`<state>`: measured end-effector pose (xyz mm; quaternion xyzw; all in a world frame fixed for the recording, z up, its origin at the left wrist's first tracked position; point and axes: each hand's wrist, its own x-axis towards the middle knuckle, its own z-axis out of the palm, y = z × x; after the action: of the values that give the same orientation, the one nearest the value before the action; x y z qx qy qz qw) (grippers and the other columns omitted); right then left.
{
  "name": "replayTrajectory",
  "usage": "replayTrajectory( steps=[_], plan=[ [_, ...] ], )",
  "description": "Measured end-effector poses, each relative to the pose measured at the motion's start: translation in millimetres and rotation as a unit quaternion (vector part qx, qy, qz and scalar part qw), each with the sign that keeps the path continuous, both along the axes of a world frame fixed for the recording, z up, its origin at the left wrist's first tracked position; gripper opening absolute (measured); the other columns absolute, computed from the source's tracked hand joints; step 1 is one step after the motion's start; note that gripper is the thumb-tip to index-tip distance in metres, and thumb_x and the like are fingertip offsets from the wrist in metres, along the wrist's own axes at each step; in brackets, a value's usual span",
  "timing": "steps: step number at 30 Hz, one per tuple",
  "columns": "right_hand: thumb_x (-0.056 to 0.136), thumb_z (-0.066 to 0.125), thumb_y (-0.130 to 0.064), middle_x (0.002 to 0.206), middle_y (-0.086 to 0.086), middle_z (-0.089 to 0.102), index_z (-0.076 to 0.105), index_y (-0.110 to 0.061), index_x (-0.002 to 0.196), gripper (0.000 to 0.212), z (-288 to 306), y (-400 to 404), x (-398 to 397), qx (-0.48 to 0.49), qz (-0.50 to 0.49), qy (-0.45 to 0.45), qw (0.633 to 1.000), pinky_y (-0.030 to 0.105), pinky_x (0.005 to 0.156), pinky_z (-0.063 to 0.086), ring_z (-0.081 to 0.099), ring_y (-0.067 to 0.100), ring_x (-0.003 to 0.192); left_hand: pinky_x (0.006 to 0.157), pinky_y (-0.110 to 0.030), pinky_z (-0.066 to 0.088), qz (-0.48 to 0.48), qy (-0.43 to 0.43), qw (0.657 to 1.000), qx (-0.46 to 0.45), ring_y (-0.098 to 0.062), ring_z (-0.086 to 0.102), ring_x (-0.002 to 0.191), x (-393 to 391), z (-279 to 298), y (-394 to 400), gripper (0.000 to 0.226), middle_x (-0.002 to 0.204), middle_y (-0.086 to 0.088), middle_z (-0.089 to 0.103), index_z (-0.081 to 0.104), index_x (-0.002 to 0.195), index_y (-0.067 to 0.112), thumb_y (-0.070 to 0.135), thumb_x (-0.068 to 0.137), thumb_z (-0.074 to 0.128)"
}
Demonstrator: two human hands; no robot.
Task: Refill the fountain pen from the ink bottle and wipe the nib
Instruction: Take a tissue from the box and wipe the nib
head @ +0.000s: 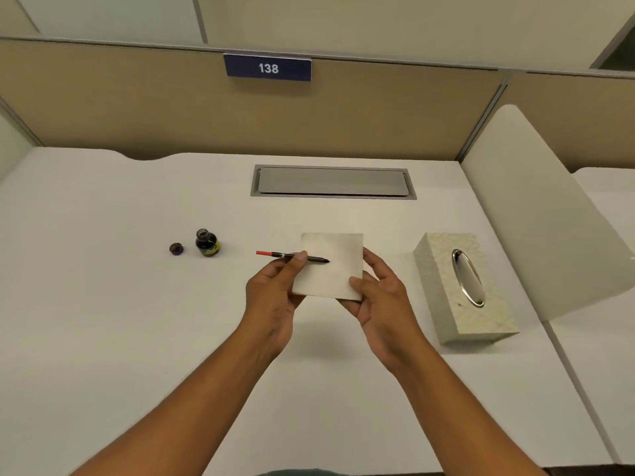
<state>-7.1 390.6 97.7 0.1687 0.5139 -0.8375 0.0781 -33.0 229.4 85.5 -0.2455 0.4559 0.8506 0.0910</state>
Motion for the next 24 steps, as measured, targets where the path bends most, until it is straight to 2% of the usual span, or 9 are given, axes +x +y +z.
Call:
replayTrajectory(
  steps=[2,5,7,11,16,17,18,21,24],
  plan=[
    [0.101,0.046,-0.003,0.122,0.011,0.075,0.065,-0.020,0.131,0.039,8.3,-19.5,-1.1,-0.006,0.014,-0.007,1.000,0.046,0.101,0.056,0.070,0.029,0.116,0.070,-0.025,0.058,0.011,-0.001,1.000,-0.022,-0.020,0.072,0.092,-0.9,1.6,-21.1,0.021,0.102,-0.010,0.080,0.078,0.104,0.004,0.016,0.087,0.082],
    [0.105,0.046,-0.023,0.124,0.012,0.074,0.074,-0.006,0.110,0.033,14.3,-47.2,-6.7,-0.014,0.019,-0.024,0.999,0.047,0.097,0.056,0.072,0.030,0.112,0.088,-0.035,0.059,0.015,0.012,0.999,-0.050,-0.020,0.073,0.091,-3.2,4.5,-51.6,0.019,0.100,-0.009,0.081,0.081,0.100,0.003,0.016,0.086,0.083],
    [0.106,0.050,-0.028,0.118,0.013,0.076,0.073,0.004,0.104,0.040,16.9,-65.4,-12.2,0.055,0.025,-0.011,0.998,0.045,0.096,0.058,0.073,0.028,0.109,0.090,-0.035,0.059,0.008,0.029,0.997,-0.064,-0.017,0.073,0.091,-4.3,8.0,-70.3,0.018,0.098,-0.009,0.081,0.081,0.098,0.003,0.016,0.087,0.083],
    [0.093,0.074,-0.015,0.096,0.012,0.076,0.072,-0.007,0.097,0.010,18.0,-97.7,-18.8,0.155,0.020,0.035,0.987,0.040,0.085,0.058,0.071,0.027,0.088,0.085,-0.031,0.058,-0.010,0.066,0.994,-0.088,-0.017,0.072,0.090,-4.8,9.3,-101.2,0.019,0.094,-0.008,0.079,0.081,0.096,0.000,0.017,0.088,0.081],
    [0.093,0.074,-0.021,0.101,0.002,0.081,0.077,-0.016,0.108,0.016,18.5,-102.0,-22.0,0.221,0.067,0.048,0.972,0.045,0.088,0.063,0.077,0.024,0.096,0.096,-0.045,0.057,-0.038,0.087,0.983,-0.160,-0.026,0.072,0.095,1.1,18.6,-97.2,0.018,0.098,-0.010,0.082,0.083,0.093,0.007,0.023,0.088,0.081],
    [0.094,0.073,-0.020,0.099,0.000,0.081,0.079,-0.017,0.107,0.015,20.6,-145.2,-27.5,0.250,0.075,0.058,0.964,0.045,0.089,0.062,0.077,0.021,0.096,0.099,-0.048,0.057,-0.036,0.096,0.983,-0.151,-0.028,0.073,0.098,-7.1,14.5,-140.4,0.017,0.098,-0.009,0.082,0.083,0.094,0.009,0.025,0.088,0.081],
    [0.093,0.073,-0.020,0.097,-0.001,0.082,0.080,-0.018,0.104,0.013,24.5,-184.4,-33.0,0.276,0.069,0.061,0.957,0.045,0.088,0.062,0.077,0.020,0.094,0.100,-0.051,0.056,-0.042,0.115,0.982,-0.146,-0.029,0.074,0.100,-15.3,11.3,-179.3,0.016,0.097,-0.008,0.082,0.084,0.094,0.011,0.026,0.088,0.081],
    [0.090,0.077,-0.018,0.091,-0.004,0.082,0.083,-0.020,0.095,0.009,27.9,-188.4,-34.2,0.297,0.033,0.076,0.951,0.044,0.087,0.061,0.077,0.017,0.090,0.101,-0.054,0.055,-0.060,0.121,0.976,-0.170,-0.032,0.074,0.098,-18.5,14.9,-180.9,0.015,0.093,-0.007,0.082,0.084,0.092,0.013,0.027,0.088,0.082],
    [0.088,0.079,-0.018,0.087,-0.010,0.081,0.083,-0.022,0.091,0.007,19.6,-191.4,-33.9,0.319,-0.006,0.077,0.945,0.034,0.081,0.061,0.075,0.008,0.083,0.100,-0.055,0.055,-0.066,0.114,0.975,-0.181,-0.027,0.075,0.094,-17.7,13.6,-180.2,0.015,0.092,-0.007,0.082,0.084,0.092,0.013,0.028,0.088,0.082]
  ],
)
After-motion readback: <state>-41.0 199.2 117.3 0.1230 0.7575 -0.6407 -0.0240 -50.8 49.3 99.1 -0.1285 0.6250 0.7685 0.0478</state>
